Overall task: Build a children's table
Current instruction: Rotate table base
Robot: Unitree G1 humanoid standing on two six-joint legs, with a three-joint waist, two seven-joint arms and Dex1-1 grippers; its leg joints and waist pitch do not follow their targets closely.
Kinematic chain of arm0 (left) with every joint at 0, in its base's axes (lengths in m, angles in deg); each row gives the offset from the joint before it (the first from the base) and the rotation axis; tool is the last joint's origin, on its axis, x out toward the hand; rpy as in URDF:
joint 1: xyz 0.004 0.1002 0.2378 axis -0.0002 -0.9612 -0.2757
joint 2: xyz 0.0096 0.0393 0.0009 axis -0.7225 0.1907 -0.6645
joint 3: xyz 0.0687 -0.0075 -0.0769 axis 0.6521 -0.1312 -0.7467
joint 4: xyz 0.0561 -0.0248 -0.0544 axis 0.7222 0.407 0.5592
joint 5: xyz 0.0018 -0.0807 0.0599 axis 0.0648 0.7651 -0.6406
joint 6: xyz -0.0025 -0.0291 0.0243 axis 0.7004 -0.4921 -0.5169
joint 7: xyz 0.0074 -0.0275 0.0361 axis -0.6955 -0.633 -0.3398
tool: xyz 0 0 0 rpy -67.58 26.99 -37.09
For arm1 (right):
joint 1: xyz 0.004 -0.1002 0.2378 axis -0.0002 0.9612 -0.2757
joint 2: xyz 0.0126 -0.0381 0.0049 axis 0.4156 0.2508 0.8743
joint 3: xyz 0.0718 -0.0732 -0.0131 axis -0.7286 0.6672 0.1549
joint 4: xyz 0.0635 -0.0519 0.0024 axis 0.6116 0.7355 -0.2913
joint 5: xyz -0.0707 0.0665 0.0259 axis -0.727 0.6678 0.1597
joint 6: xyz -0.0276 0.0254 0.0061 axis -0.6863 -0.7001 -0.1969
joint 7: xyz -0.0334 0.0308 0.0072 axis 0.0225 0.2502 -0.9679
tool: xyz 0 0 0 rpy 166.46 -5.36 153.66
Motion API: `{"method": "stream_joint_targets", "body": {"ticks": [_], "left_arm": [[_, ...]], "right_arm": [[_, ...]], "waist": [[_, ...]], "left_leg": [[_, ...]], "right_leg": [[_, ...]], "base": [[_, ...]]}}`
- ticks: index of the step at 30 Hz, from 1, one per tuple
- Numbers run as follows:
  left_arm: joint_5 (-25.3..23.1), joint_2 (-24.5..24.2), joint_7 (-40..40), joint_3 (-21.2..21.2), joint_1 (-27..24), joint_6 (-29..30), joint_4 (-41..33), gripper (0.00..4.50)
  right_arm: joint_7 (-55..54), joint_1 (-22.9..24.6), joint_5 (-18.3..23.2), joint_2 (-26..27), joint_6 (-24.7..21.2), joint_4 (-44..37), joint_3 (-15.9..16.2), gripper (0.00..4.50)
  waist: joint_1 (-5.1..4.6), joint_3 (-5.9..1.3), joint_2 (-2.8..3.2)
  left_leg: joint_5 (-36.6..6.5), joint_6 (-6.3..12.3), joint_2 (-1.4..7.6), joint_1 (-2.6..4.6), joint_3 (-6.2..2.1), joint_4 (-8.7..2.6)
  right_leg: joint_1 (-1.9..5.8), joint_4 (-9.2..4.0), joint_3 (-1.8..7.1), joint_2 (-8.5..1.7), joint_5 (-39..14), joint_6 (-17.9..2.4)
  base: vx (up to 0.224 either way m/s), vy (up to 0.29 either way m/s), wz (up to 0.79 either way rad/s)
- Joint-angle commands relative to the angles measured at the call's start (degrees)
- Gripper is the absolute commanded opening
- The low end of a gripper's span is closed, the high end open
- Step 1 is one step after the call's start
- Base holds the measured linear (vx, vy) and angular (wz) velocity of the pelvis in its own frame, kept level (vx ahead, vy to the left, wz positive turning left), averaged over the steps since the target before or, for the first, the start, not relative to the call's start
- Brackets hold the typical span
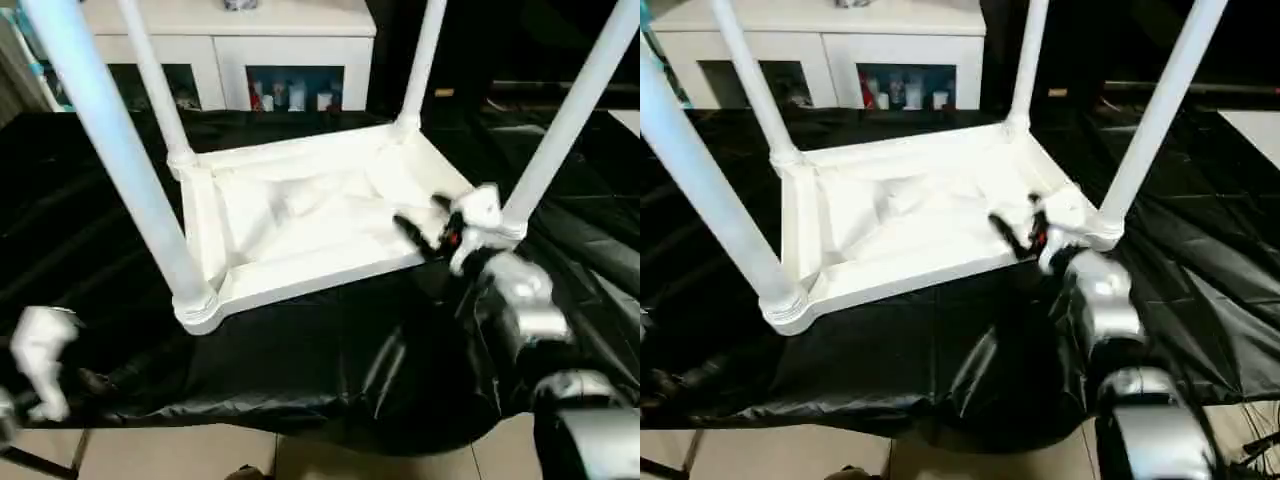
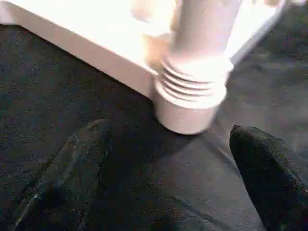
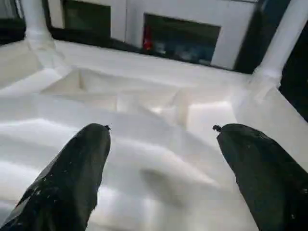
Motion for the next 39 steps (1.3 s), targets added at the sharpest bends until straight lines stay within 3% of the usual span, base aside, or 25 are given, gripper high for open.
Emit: {"method": "stream_joint_targets", "body": {"ticks": [1, 3, 4, 5, 6, 7, 9, 10, 11, 14, 17, 18, 19, 24, 29, 34, 39], "left_arm": [[2.24, -1.15, -0.45, -3.49, 2.56, -0.79, 2.02, 4.41], [3.01, -1.25, -0.17, -4.51, 3.86, -0.8, 2.59, 4.41], [4.61, -1.13, 0.69, -5.34, 5.62, -0.08, 2.05, 4.41], [5.14, -1.02, 0.96, -5.55, 6.2, 0.2, 1.83, 4.41], [5.94, -0.69, 1.34, -5.35, 7.1, 1.0, 0.79, 4.41], [7.18, -0.18, 1.84, -4.59, 8.34, 2.29, -0.68, 4.41], [7.46, 0.21, 1.99, -3.44, 9.75, 2.67, -1.09, 4.41], [7.59, 0.61, 2.08, -2.47, 11.08, 2.95, -1.11, 4.41], [7.41, 0.99, 2.1, -1.59, 12.43, 3.05, -0.78, 4.41], [6.04, 2.35, 1.83, -0.01, 15.68, 2.5, 1.15, 4.41], [5.29, 3.35, 1.87, 1.01, 17.65, 2.23, 2.17, 4.41], [5.25, 3.73, 1.9, 1.38, 18.33, 2.29, 2.32, 4.41], [6.04, 4.34, 2.05, 1.93, 19.1, 3.31, 1.52, 4.41], [8.81, 4.72, 2.86, 2.72, 19.16, 6.93, -1.53, 4.41], [10.62, 1.49, 6.81, 2.97, 14.55, 13.09, -2.97, 4.41], [11.22, -1.02, 10.05, 2.03, 11.52, 14.85, -2.51, 4.41], [12.59, -2.42, 11.44, 2.13, 9.53, 16.56, -7.22, 4.41]], "right_arm": [[-2.05, 1.81, 1.72, 0.91, 0.8, -2.96, -2.01, 3.98], [-3.64, 2.75, 2.08, 1.26, 0.3, -3.8, -2.92, 3.98], [-7.08, 4.11, 1.71, 1.55, 0.08, -4.27, -3.92, 3.98], [-8.13, 4.55, 1.59, 1.63, 0.03, -4.42, -4.18, 3.98], [-9.82, 5.31, 1.2, 1.72, -0.17, -4.44, -4.39, 3.98], [-10.83, 6.5, 1.02, 1.94, -0.69, -4.97, -4.43, 3.98], [-9.82, 7.82, 0.85, 1.96, -1.7, -6.34, -3.82, 3.98], [-8.64, 8.8, 0.68, 1.84, -2.52, -7.31, -3.27, 3.98], [-8.04, 9.4, 0.29, 1.46, -2.65, -7.68, -2.95, 3.98], [-10.35, 9.34, -0.19, 0.07, -3.82, -6.98, -4.04, 3.98], [-11.75, 9.34, -0.81, -1.1, -4.92, -7.25, -4.17, 3.98], [-12.15, 9.49, -1.19, -1.54, -5.45, -7.62, -4.08, 3.98], [-13.15, 9.59, -2.18, -2.34, -6.77, -7.7, -3.82, 3.98], [-14.71, 9.78, -2.78, -3.13, -7.46, -7.93, -4.54, 3.98], [-17.08, 10.17, 2.91, -2.42, -3.68, -13.08, -10.39, 3.98], [-17.14, 10.2, 1.65, -3.88, -4.76, -12.29, -9.85, 3.98], [-19.82, 9.34, -1.2, -5.3, -6.76, -9.1, -8.96, 3.98]], "waist": [[-0.06, -3.63, 0.65], [-0.04, -3.58, 0.84], [-0.32, -3.54, -0.2], [-0.05, -3.55, -0.08], [-0.01, -3.59, 0.36], [-0.19, -3.54, 0.25], [-0.13, -3.57, 0.21], [-0.29, -3.6, 0.14], [-0.22, -3.68, 0.28], [-0.36, -3.78, -0.05], [-0.52, -3.65, -0.13], [-0.33, -3.83, -0.04], [-0.39, -3.78, 0.0], [-0.37, -3.68, 0.01], [-0.65, -3.59, -0.03], [-1.09, -3.43, -0.08], [-1.24, -3.26, -0.08]], "left_leg": [[-21.41, -0.44, 2.17, 1.78, -0.99, -5.15], [-21.3, -0.87, 2.2, 1.94, -0.98, -5.28], [-21.14, -0.73, 2.23, 1.68, -0.95, -5.35], [-20.11, -0.87, 2.18, 1.65, -1.04, -5.34], [-20.2, -1.0, 2.15, 2.05, -0.85, -5.21], [-20.18, -1.28, 2.11, 1.72, -0.99, -5.37], [-20.74, -1.43, 2.07, 1.98, -0.88, -5.32], [-20.27, -1.22, 2.08, 1.61, -0.98, -5.35], [-19.88, -1.25, 2.06, 1.68, -0.97, -5.31], [-17.87, -1.05, 1.97, 1.58, -0.85, -5.09], [-17.81, -1.03, 1.89, 1.62, -0.77, -5.04], [-17.75, -1.18, 1.91, 1.95, -0.73, -4.89], [-17.27, -1.15, 1.86, 1.77, -0.77, -4.91], [-17.43, -1.04, 1.84, 1.72, -0.71, -4.86], [-17.98, -0.5, 1.85, 1.66, -0.78, -4.97], [-18.64, -0.44, 1.72, 1.79, -0.73, -5.04], [-19.74, -1.0, 1.73, 1.86, -0.8, -5.18]], "right_leg": [[1.58, -3.53, 1.84, -2.21, -12.52, -12.76], [1.42, -3.75, 1.84, -2.22, -12.78, -12.56], [1.67, -3.73, 1.83, -2.23, -12.6, -12.67], [1.76, -3.57, 1.88, -2.43, -12.77, -12.47], [1.26, -3.66, 1.96, -2.38, -12.96, -12.62], [1.59, -3.6, 1.92, -2.4, -13.09, -12.31], [1.48, -3.77, 1.95, -2.27, -13.18, -11.82], [1.77, -3.6, 1.91, -2.3, -12.34, -11.83], [1.79, -3.6, 1.88, -2.28, -12.08, -11.71], [1.95, -3.46, 1.89, -2.34, -10.27, -12.15], [1.9, -3.71, 1.94, -2.29, -11.48, -11.79], [1.78, -3.7, 1.95, -2.38, -11.36, -11.83], [1.92, -3.65, 1.93, -2.27, -10.86, -11.89], [1.88, -3.58, 1.85, -2.2, -10.25, -12.25], [1.9, -3.65, 1.89, -2.16, -11.1, -11.38], [1.77, -4.05, 1.93, -2.05, -12.52, -11.55], [1.6, -4.16, 1.98, -2.03, -14.49, -11.36]], "base": [[0.0, 0.0, 0.0], [0.0, 0.0, 0.0], [0.0, 0.0, 0.0], [0.0, 0.0, 0.0], [0.0, 0.0, 0.0], [0.0, 0.0, 0.0], [0.0, 0.0, 0.0], [0.0, 0.0, 0.0], [0.0, 0.0, 0.0], [0.0, 0.0, 0.0], [0.0, 0.0, 0.0], [0.0, 0.0, 0.0], [0.0, 0.0, 0.0], [0.0, 0.0, 0.0], [0.0, 0.0, 0.0], [0.0, 0.0, 0.0], [0.0, 0.0, 0.0]]}}
